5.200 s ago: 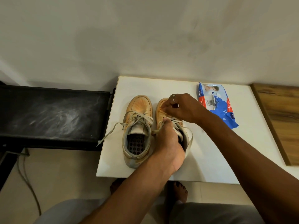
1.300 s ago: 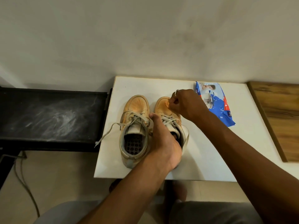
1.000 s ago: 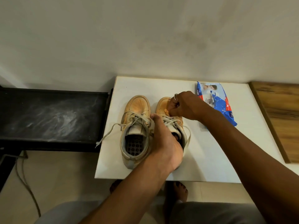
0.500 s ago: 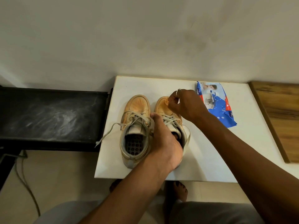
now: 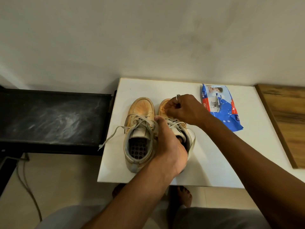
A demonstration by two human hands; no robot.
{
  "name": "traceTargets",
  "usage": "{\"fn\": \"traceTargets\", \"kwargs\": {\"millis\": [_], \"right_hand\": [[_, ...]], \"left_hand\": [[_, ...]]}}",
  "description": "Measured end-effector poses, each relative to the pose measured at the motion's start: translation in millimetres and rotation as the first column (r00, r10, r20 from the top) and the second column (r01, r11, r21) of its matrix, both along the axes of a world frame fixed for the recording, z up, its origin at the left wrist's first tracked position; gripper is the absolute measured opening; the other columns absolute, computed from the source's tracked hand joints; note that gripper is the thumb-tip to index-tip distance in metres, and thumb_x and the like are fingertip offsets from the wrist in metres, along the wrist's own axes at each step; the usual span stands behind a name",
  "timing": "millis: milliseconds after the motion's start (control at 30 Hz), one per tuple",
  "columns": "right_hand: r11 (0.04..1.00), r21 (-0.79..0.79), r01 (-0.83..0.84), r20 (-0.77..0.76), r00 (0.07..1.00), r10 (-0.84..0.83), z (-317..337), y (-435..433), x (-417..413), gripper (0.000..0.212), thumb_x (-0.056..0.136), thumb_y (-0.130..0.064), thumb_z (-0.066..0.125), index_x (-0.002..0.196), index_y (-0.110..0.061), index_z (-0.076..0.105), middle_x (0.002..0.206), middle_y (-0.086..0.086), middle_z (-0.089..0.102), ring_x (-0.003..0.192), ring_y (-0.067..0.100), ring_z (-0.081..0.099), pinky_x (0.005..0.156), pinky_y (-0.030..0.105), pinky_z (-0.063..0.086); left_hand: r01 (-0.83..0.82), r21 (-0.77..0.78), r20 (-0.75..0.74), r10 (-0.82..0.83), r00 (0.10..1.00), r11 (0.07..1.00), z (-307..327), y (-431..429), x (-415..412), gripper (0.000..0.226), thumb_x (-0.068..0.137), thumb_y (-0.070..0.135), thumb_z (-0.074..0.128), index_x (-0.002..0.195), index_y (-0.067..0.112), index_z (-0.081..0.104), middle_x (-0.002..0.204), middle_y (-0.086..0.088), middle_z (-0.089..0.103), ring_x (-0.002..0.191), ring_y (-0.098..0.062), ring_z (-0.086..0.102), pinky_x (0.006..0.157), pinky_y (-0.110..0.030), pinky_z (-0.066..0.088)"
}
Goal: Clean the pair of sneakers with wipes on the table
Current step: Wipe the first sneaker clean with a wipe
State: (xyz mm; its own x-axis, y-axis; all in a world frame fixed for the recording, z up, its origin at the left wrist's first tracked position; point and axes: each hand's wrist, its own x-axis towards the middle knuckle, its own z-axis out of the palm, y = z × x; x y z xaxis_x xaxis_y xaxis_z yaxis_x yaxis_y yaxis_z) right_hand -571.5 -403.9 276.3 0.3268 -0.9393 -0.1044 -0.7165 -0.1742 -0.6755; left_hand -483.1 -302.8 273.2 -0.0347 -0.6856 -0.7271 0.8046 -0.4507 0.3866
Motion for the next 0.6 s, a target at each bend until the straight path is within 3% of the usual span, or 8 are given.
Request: {"fn": "traceTargets", "kwargs": {"millis": [100,200,300,367,433,500,600], "right_hand": [[0.996,0.05,-0.079,-0.064,0.995,0.082,4.6,-5.9,-6.0,0.008,0.083,-0.018,0.073,0.09,-0.015,0.076,0.082,-0.009,0.072,0.076,0.005,0.066,0.068,0.019,0.054],[0.996,-0.08,0.03,-0.126,0.991,-0.039,-3.0,-9.3,-8.8,0.011,0.085,-0.016,0.067,0.079,-0.008,0.071,0.074,0.001,0.069,0.067,0.013,0.061,0.061,0.033,0.05],[0.985,-0.152,0.085,-0.083,0.992,-0.098,-6.0,-2.3,-0.3,0.012,0.088,-0.018,0.065,0.083,-0.01,0.072,0.082,-0.001,0.071,0.073,0.011,0.064,0.063,0.025,0.052],[0.998,-0.049,0.036,-0.023,0.999,-0.037,-0.3,1.2,5.7,0.006,0.087,-0.019,0.069,0.089,-0.018,0.074,0.081,-0.011,0.069,0.072,0.001,0.064,0.062,0.011,0.047],[0.998,0.026,-0.05,-0.034,0.998,0.051,7.1,-0.4,7.7,0.007,0.085,-0.018,0.071,0.09,-0.021,0.075,0.077,-0.018,0.067,0.07,-0.003,0.063,0.062,0.008,0.047],[0.999,0.002,-0.043,-0.085,0.995,0.043,9.4,-3.7,6.9,0.007,0.085,-0.016,0.069,0.087,-0.016,0.075,0.081,-0.014,0.069,0.075,0.003,0.064,0.067,0.016,0.052],[0.98,-0.166,0.112,-0.105,0.986,-0.13,1.6,-6.3,3.0,0.014,0.088,-0.014,0.063,0.087,-0.004,0.073,0.09,0.0,0.072,0.081,0.017,0.065,0.076,0.035,0.056]], "left_hand": [[-0.009,-0.008,0.017,0.009,1.0,1.0,1.0,-0.4,-0.2,0.076,0.084,0.082,0.046,0.132,0.026,0.064,0.122,-0.006,0.073,0.115,-0.023,0.069,0.107,-0.044,0.05],[-0.01,0.002,0.035,0.01,0.999,1.0,3.2,-0.1,-0.7,0.074,0.084,0.082,0.046,0.13,0.027,0.064,0.12,-0.006,0.073,0.112,-0.023,0.07,0.105,-0.043,0.051],[-0.006,0.014,0.039,0.005,0.999,1.0,8.8,1.0,0.1,0.074,0.085,0.081,0.045,0.129,0.025,0.064,0.118,-0.008,0.074,0.11,-0.024,0.07,0.103,-0.043,0.052],[0.012,0.011,0.038,-0.012,0.999,1.0,13.8,2.6,1.4,0.072,0.089,0.079,0.041,0.126,0.022,0.066,0.117,-0.009,0.074,0.11,-0.025,0.07,0.103,-0.043,0.052],[0.021,0.004,0.03,-0.021,0.999,1.0,16.6,3.0,2.3,0.071,0.09,0.077,0.04,0.125,0.022,0.067,0.116,-0.008,0.075,0.111,-0.024,0.07,0.105,-0.043,0.051],[0.022,-0.002,0.027,-0.021,0.999,1.0,16.9,3.4,2.7,0.071,0.091,0.077,0.04,0.126,0.022,0.067,0.117,-0.007,0.074,0.112,-0.023,0.069,0.105,-0.042,0.051],[0.011,0.006,0.032,-0.011,0.999,1.0,15.1,2.4,1.3,0.072,0.088,0.079,0.042,0.128,0.023,0.065,0.119,-0.008,0.073,0.111,-0.023,0.07,0.105,-0.042,0.051]]}}
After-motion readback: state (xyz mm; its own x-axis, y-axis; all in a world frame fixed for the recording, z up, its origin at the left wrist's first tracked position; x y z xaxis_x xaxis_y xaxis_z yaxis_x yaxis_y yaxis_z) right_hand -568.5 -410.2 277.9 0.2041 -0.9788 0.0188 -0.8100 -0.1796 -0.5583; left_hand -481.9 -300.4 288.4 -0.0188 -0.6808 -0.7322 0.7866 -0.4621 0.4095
